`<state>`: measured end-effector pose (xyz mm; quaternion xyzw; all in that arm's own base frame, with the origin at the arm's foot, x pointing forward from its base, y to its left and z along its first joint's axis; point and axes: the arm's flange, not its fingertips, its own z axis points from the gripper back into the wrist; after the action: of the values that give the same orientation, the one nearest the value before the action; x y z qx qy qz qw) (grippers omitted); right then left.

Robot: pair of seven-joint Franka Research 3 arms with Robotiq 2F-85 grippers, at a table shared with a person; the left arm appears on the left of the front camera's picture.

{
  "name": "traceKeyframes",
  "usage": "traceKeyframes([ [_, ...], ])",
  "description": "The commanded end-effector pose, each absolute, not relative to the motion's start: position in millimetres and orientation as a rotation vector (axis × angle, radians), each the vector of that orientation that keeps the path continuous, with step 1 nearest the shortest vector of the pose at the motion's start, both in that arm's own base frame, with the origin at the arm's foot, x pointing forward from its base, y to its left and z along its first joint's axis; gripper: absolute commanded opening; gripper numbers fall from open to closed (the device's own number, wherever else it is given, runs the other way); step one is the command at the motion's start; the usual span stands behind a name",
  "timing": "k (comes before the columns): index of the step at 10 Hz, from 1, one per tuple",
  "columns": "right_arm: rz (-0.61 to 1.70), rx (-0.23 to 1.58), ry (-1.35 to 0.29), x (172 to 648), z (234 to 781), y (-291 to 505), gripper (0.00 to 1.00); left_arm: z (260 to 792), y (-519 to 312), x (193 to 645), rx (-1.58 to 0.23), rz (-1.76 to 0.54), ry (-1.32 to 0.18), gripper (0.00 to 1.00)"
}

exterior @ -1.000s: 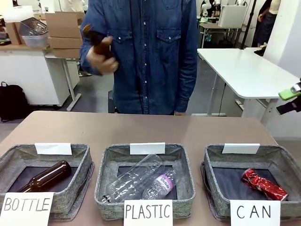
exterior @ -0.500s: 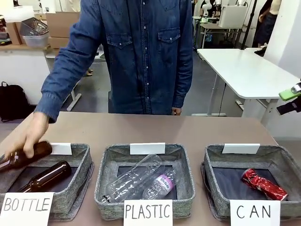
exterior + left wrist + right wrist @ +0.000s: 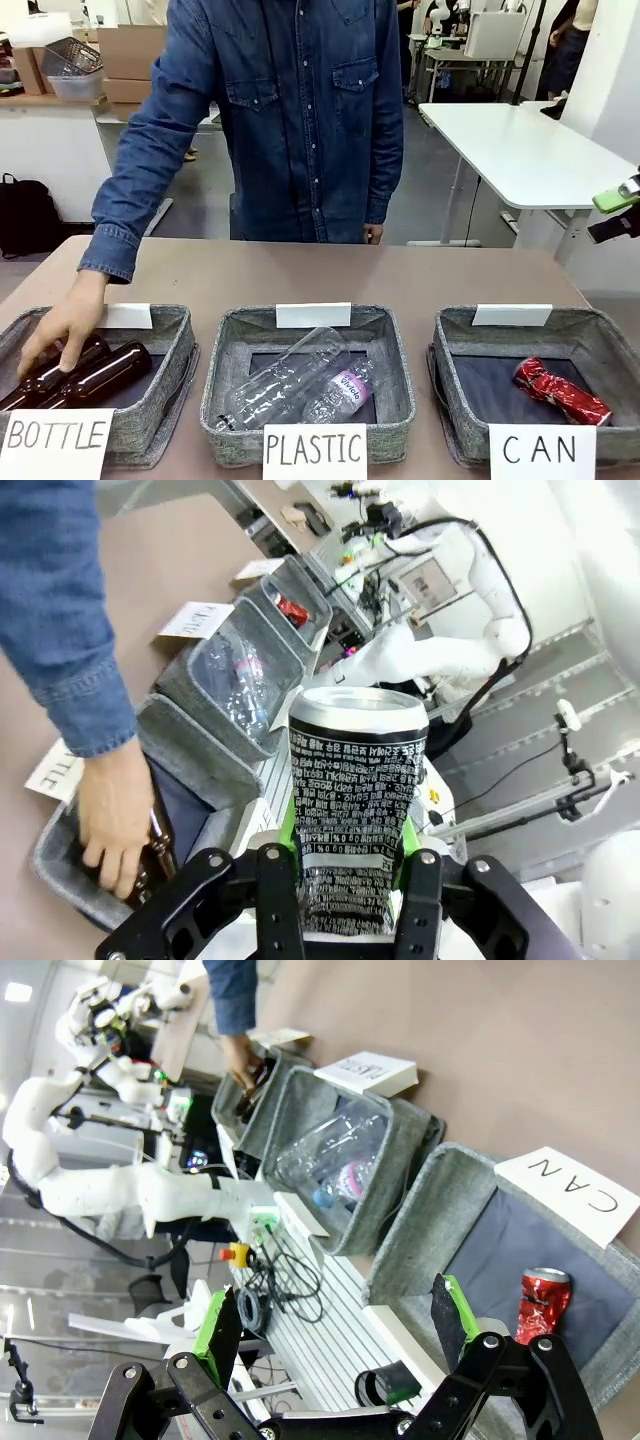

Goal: Sort the can waste into the basket.
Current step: Pick up the can waste from the table and place it in the right Fabric basket.

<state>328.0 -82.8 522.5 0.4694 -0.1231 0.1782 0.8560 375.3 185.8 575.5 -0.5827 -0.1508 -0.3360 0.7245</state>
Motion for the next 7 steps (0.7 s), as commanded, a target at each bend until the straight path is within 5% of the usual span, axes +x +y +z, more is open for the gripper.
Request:
traceKeyframes([
  [1,0.403,0.979,-0.263,326.7,522.5,-84.3,1.00,582.6,176.4,378.6,-1.261,-0.801,-0.326,0.38],
  [6,0.403,0.979,-0.263,326.7,522.5,-84.3,1.00,560.8,8.6,367.2,-1.272,-0.978,-0.199,0.38],
  [7,0.403,0.979,-0.263,326.7,522.5,-84.3,1.00,552.7,-44.5,367.0,-1.327,-0.946,-0.309,0.38],
])
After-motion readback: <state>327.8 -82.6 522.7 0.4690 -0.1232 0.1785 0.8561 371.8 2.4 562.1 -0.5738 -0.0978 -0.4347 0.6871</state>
